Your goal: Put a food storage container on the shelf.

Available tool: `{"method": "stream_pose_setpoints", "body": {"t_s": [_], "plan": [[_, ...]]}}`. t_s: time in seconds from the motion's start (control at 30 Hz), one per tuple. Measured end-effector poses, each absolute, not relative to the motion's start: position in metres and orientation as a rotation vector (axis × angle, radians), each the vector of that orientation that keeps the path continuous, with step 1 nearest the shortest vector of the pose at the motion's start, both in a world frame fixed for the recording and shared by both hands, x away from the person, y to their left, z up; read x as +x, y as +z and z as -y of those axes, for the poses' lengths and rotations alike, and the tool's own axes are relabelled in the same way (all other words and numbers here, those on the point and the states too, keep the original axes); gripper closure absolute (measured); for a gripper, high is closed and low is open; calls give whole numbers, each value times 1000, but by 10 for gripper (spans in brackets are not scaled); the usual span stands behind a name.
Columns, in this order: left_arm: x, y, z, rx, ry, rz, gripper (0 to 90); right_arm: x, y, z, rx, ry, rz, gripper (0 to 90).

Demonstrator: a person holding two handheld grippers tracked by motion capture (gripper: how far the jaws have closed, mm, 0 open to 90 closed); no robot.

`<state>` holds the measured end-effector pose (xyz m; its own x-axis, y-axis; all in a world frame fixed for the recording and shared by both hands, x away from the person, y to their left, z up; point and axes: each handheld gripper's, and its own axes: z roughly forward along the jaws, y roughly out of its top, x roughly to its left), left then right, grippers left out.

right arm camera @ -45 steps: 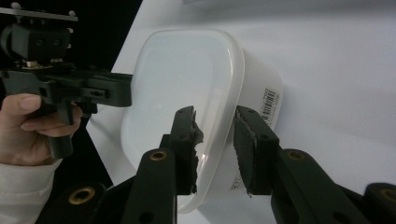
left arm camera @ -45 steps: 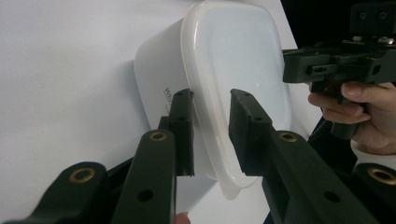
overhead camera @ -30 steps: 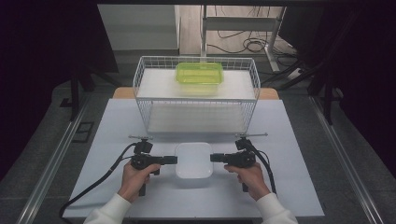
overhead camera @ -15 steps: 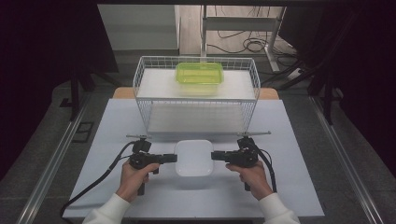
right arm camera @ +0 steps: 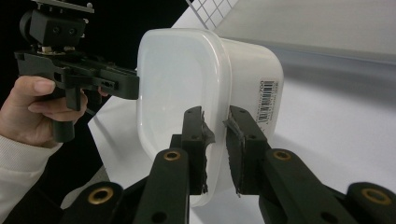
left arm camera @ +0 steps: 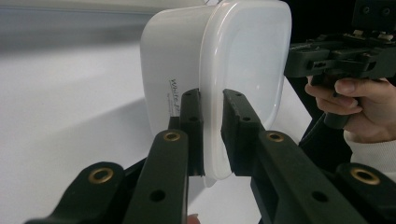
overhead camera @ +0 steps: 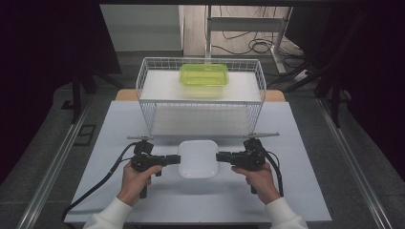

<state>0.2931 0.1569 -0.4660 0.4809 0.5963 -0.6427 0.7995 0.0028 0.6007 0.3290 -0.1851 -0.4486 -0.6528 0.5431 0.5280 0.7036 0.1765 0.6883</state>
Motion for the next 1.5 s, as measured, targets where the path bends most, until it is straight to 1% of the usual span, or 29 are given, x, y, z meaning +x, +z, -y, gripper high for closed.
{"method": "stream_pose_setpoints", "body": {"t_s": [0.5,1.2,1.5], "plan": [[303,-438,-157,1706,-199,-1157,790,332,-429,186,-1200,-1561,2297,767],[310,-392,-163,1684,-127,-1103,789,337,-380,182,-1132,-1678,2348,762],[316,-376,-166,1682,-100,-1090,790,343,-368,179,-1113,-1717,2352,761]]}}
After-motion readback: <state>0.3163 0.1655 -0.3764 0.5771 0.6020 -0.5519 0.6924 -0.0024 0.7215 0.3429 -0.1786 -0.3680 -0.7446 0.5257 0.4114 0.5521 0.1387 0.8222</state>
